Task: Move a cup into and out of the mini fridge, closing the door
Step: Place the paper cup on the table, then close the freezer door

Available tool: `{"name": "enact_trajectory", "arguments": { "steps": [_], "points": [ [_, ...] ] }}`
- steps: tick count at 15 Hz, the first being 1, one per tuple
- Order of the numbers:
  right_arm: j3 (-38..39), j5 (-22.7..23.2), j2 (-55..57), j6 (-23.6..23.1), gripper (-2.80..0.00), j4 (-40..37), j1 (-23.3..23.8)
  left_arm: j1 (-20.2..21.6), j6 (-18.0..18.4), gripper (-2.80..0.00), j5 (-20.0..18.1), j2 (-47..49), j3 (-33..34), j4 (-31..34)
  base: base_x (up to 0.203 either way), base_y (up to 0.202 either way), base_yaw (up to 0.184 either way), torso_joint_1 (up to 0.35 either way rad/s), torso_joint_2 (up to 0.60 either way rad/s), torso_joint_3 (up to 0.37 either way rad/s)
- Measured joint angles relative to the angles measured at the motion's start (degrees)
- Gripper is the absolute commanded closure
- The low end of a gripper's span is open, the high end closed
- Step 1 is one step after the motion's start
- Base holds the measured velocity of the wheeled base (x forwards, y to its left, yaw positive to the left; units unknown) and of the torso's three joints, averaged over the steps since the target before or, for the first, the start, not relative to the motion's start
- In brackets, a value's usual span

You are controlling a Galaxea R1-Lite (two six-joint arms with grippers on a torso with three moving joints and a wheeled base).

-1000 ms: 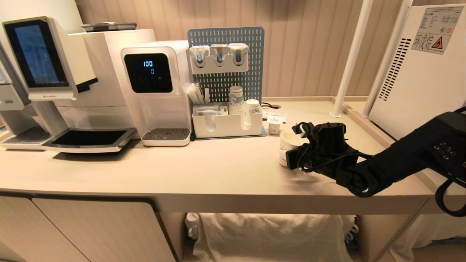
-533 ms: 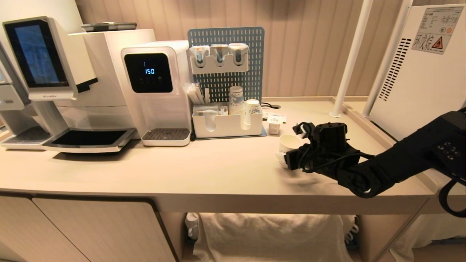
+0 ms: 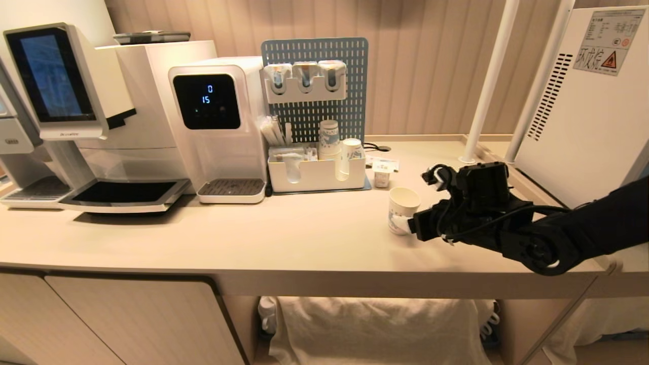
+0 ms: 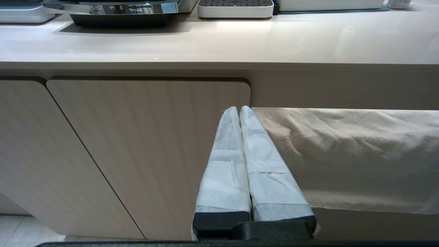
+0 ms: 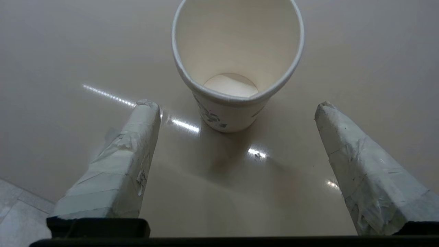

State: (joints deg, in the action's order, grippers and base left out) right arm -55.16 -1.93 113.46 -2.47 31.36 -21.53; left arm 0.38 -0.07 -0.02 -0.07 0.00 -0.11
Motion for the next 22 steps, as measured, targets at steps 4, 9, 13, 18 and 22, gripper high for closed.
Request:
{"name": "enact_trajectory", "arguments": {
  "steps": [4,9,13,18,22],
  "points": [
    [4.52,1.47,-7.5,0.39,0.0,-2.16,0.01,0.02,-0.01,0.0,0.02,0.0,0.0,0.01,0.0,0.0,0.0,0.0,0.0,0.0],
    [6.57,1.23,-19.32,0.17,0.0,-13.47,1.06,0.0,-0.01,0.0,0.02,0.0,0.0,0.01,0.0,0.0,0.0,0.0,0.0,0.0],
    [6.81,-3.42,-31.4,0.35,0.0,-28.58,4.48,0.02,-0.01,0.0,0.02,0.0,0.0,0.03,0.0,0.0,0.0,0.0,0.0,0.0],
    [13.61,-5.45,-53.0,-0.6,0.0,-49.33,10.8,0.0,0.01,0.0,0.02,0.0,0.0,0.01,0.0,0.0,0.0,0.0,0.0,0.0],
    [27.85,-5.58,-72.89,-3.66,0.0,-52.09,16.28,0.0,-0.01,0.0,0.01,0.0,0.0,0.01,0.0,0.0,0.0,0.0,0.0,0.0]
  ]
}}
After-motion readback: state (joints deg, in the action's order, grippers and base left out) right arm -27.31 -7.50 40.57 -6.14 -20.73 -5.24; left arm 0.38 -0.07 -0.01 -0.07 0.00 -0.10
